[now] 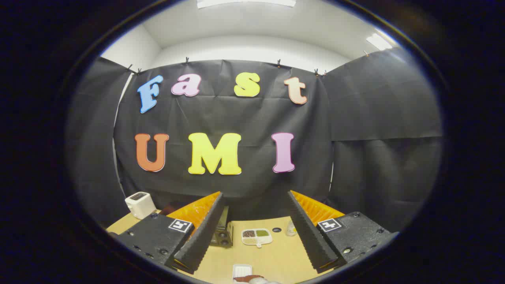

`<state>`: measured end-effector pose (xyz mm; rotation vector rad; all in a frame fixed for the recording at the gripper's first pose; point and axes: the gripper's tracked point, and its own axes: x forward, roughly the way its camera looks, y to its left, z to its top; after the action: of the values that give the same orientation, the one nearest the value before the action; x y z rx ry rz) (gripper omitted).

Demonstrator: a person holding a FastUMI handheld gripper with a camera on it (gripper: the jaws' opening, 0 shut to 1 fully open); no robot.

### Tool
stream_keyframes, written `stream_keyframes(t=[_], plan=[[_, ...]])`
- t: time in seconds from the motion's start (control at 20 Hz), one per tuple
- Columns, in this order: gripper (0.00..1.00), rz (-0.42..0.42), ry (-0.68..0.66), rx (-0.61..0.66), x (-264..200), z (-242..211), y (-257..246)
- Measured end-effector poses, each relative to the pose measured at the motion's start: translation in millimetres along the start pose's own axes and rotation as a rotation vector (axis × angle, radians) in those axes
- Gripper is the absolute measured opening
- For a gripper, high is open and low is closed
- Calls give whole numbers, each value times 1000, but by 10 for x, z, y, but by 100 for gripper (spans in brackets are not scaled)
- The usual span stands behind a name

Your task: Open the toaster oven, put the food inside, and close the toaster oven door.

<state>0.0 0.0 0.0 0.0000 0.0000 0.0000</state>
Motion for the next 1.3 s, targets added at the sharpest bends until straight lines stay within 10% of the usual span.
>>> stream_keyframes(t=[0.75, 1.3], plan=[[100, 20, 2, -16, 102, 17, 234], [100, 82, 53, 13, 854, -468, 1310]])
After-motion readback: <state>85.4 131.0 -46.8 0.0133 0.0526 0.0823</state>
